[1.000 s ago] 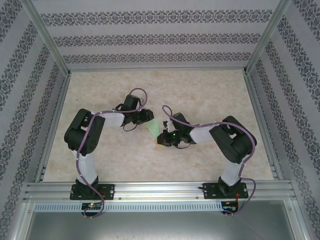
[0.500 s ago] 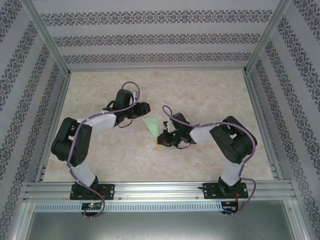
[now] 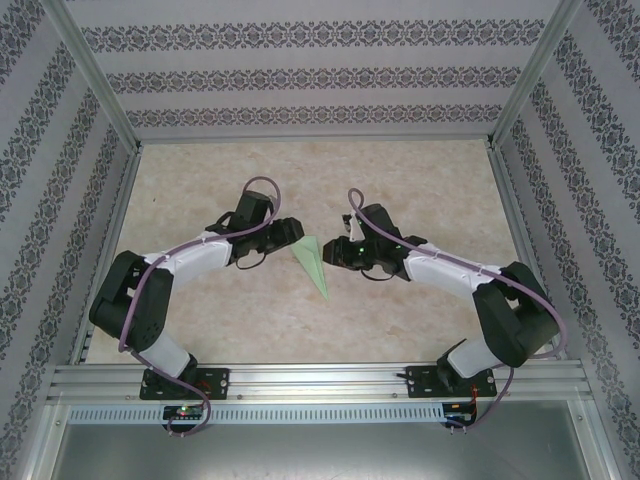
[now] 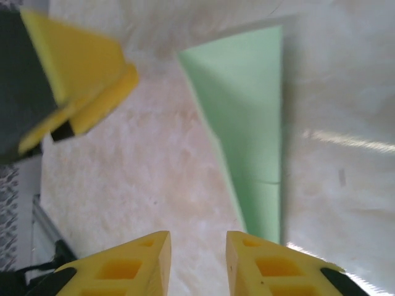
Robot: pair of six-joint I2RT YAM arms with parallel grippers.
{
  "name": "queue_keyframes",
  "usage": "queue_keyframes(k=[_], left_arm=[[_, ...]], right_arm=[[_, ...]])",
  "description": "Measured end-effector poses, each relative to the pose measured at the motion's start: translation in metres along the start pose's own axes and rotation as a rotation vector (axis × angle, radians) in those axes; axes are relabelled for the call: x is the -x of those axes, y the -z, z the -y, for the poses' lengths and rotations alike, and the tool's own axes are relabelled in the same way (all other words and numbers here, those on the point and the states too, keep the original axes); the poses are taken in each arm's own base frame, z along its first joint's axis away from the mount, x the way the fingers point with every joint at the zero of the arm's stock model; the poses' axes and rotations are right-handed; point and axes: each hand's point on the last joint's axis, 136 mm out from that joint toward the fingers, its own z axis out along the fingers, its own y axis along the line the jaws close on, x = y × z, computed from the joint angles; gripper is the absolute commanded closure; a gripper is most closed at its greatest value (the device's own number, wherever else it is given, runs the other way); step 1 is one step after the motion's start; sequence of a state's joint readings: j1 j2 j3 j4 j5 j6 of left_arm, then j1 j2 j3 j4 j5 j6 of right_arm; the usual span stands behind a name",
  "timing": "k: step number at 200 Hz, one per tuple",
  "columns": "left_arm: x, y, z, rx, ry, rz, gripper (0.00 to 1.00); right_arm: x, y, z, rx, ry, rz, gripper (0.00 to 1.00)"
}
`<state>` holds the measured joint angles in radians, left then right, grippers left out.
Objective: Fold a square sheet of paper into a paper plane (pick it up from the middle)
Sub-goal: Fold the wing for the fifth time at the center of the table, then turn over the paper at the center of the table.
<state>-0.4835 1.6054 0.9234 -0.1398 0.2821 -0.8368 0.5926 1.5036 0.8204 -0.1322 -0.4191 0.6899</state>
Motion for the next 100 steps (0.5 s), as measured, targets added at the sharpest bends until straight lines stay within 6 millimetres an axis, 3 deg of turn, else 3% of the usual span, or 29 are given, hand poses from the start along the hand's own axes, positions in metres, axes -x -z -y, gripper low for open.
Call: queue_keyframes(k=[28, 72, 100], left_arm=[[-0.015, -0.004, -0.002, 0.094, 0.012, -0.033, 0.32], [-0.023, -0.021, 0.024, 0.193, -0.045, -0.067, 0.28], [-0.035, -0.035, 0.015, 0.287, -0.059, -0.115, 0.3]], right_arm=[[-0.002, -0.005, 0.021, -0.095, -0.01, -0.01, 0.64], [-0.009, -0.009, 0.04, -0.157, -0.039, -0.018, 0.62], [-0.017, -0.011, 0.048, -0.173, -0.053, -0.029, 0.6]])
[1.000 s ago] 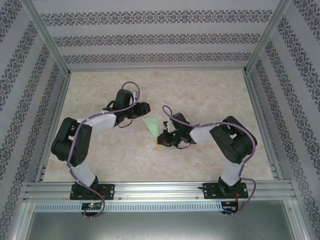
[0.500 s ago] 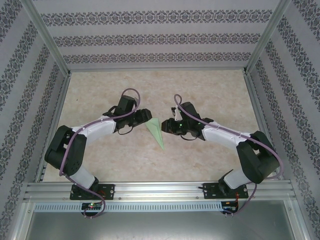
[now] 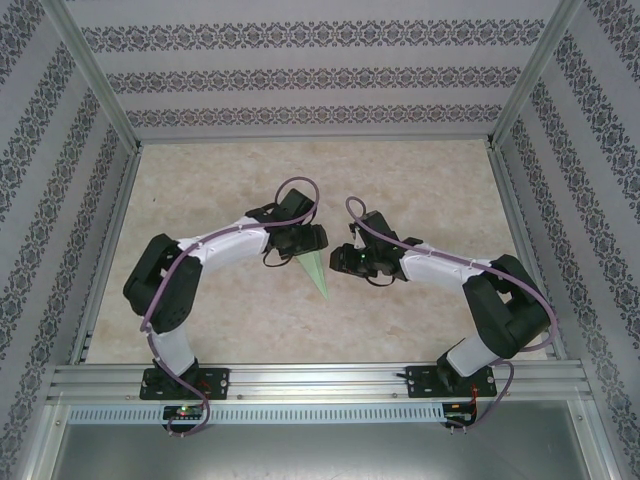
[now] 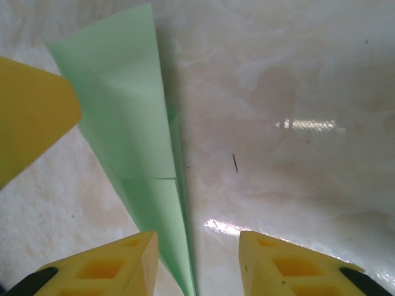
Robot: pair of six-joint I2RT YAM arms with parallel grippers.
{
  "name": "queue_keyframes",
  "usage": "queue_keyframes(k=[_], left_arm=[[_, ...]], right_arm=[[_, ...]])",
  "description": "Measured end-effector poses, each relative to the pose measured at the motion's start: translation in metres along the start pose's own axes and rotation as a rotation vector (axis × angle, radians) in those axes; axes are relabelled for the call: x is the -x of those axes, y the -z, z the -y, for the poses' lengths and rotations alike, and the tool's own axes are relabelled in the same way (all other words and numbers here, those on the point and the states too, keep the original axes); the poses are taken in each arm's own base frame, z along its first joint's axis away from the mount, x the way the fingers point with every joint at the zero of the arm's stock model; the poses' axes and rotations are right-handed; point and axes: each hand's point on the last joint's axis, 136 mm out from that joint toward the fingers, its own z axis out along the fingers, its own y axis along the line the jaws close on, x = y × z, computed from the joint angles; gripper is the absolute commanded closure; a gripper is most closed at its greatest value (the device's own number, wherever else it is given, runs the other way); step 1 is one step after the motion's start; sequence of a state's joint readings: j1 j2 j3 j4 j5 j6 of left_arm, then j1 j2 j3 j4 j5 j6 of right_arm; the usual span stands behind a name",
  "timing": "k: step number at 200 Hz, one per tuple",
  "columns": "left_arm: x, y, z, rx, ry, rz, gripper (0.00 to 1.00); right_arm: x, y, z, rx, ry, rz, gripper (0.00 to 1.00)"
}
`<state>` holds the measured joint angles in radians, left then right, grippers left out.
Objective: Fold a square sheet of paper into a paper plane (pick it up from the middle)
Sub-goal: Turn over the paper at the center of the table.
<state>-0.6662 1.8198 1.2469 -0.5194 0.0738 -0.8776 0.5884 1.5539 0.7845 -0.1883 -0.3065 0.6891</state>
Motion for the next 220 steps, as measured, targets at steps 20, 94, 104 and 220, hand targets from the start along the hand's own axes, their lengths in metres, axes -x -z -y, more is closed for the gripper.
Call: queue_keyframes(k=[20, 94, 104, 220], left_arm=[[-0.007, -0.007, -0.01, 0.063, -0.001, -0.031, 0.33], [-0.018, 0.002, -0.029, 0.124, -0.01, -0.043, 0.75], [-0.021, 0.007, -0.033, 0.122, -0.015, -0.038, 0.8], [-0.042, 0.013, -0.061, 0.129, -0.012, -0.028, 1.0]], right_arm=[[-0.002, -0.001, 0.002, -0.003, -0.002, -0.004, 0.6], [-0.001, -0.01, 0.002, 0.009, -0.017, -0.008, 0.57], [-0.001, -0.012, 0.002, 0.016, -0.018, -0.011, 0.56], [-0.004, -0.035, -0.034, 0.124, 0.061, -0.084, 0.46]])
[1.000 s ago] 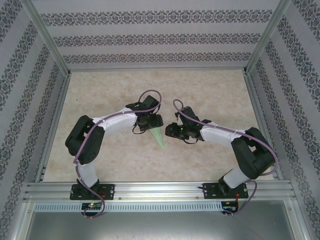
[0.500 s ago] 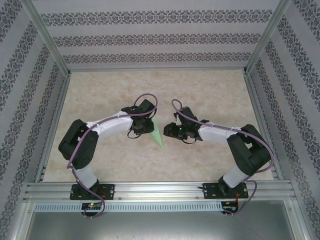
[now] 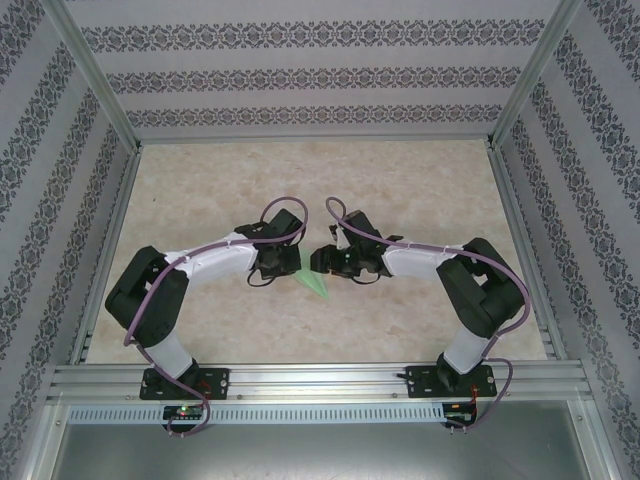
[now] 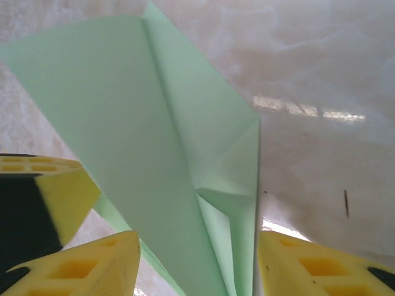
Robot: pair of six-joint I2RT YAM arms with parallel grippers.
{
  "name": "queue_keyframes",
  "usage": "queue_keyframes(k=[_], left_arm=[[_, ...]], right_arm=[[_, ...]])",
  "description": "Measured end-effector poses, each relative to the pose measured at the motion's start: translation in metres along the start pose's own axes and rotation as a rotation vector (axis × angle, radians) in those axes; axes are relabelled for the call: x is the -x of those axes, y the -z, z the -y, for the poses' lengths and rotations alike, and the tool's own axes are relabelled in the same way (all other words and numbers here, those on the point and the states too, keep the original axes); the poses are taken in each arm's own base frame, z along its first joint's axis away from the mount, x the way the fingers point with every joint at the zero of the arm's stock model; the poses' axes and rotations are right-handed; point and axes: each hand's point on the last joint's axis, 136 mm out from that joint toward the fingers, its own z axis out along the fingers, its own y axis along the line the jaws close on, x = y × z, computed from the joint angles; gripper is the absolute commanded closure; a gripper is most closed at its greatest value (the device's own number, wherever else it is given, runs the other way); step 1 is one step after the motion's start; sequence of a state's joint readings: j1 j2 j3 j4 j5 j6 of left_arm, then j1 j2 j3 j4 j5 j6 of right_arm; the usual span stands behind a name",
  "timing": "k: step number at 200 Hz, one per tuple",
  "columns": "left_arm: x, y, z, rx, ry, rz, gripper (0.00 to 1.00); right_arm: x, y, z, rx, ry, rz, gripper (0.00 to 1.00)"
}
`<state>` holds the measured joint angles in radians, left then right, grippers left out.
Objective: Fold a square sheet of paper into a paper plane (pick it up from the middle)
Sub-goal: Turn over the paper at the center of the table.
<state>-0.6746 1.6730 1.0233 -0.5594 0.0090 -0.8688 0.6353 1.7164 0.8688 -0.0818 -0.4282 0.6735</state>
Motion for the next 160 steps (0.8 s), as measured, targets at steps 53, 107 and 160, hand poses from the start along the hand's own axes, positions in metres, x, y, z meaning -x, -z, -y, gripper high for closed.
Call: queue_keyframes(k=[53, 107, 160], left_arm=[[-0.008, -0.002, -0.011, 0.004, 0.004, -0.006, 1.0], [-0.004, -0.002, -0.007, -0.013, 0.006, 0.008, 1.0], [-0.004, -0.002, -0.007, -0.014, 0.006, 0.009, 1.0]], right_arm=[[-0.004, -0.006, -0.008, 0.015, 0.047, -0.027, 0.46], [-0.007, -0.012, -0.01, 0.026, 0.057, -0.054, 0.46], [-0.01, -0.012, -0.013, 0.044, 0.08, -0.067, 0.45]])
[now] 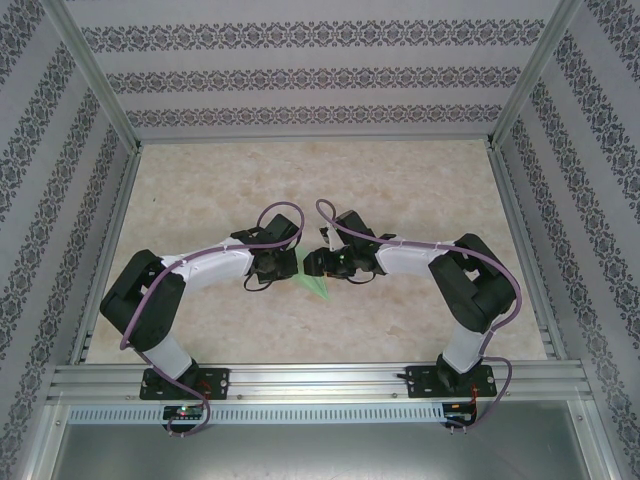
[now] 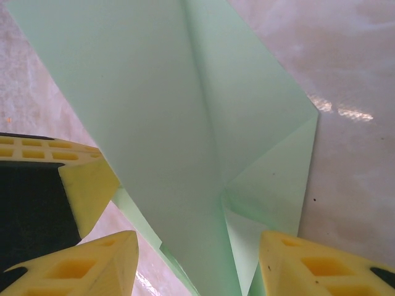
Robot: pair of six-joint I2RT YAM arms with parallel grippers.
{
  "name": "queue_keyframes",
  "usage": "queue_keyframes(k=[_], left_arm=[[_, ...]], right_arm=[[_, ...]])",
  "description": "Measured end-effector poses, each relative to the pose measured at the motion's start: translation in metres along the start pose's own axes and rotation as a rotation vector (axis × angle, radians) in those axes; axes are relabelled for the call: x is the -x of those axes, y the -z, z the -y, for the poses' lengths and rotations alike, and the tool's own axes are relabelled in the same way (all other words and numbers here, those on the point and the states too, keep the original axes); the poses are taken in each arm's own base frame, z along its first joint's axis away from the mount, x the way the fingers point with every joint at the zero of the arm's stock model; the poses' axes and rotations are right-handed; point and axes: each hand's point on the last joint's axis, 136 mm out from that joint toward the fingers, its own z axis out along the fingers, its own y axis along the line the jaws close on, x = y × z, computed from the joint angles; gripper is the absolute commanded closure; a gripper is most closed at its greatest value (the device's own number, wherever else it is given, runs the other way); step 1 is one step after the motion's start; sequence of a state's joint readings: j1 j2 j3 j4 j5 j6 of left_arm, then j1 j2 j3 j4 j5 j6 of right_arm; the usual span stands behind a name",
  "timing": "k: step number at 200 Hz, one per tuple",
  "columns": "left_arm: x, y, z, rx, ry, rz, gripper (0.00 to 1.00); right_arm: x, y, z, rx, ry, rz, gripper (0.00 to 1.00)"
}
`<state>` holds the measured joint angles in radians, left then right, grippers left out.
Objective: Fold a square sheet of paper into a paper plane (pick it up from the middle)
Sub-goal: Turn over the paper at the center of the table.
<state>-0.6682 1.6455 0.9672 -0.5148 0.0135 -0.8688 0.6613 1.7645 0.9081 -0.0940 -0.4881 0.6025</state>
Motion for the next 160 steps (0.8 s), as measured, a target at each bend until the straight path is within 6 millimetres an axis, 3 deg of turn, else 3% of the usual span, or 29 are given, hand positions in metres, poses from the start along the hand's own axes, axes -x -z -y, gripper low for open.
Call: queue_keyframes(k=[97, 160], left_arm=[[0.0, 0.0, 0.002, -0.008, 0.0, 0.001, 1.0], [0.001, 0.0, 0.003, -0.015, -0.001, 0.003, 1.0]], right_arm=[[0.003, 0.001, 0.01, -0.06, 0.019, 0.02, 0.43], [0.004, 0.0, 0.002, -0.024, 0.03, 0.013, 0.43]])
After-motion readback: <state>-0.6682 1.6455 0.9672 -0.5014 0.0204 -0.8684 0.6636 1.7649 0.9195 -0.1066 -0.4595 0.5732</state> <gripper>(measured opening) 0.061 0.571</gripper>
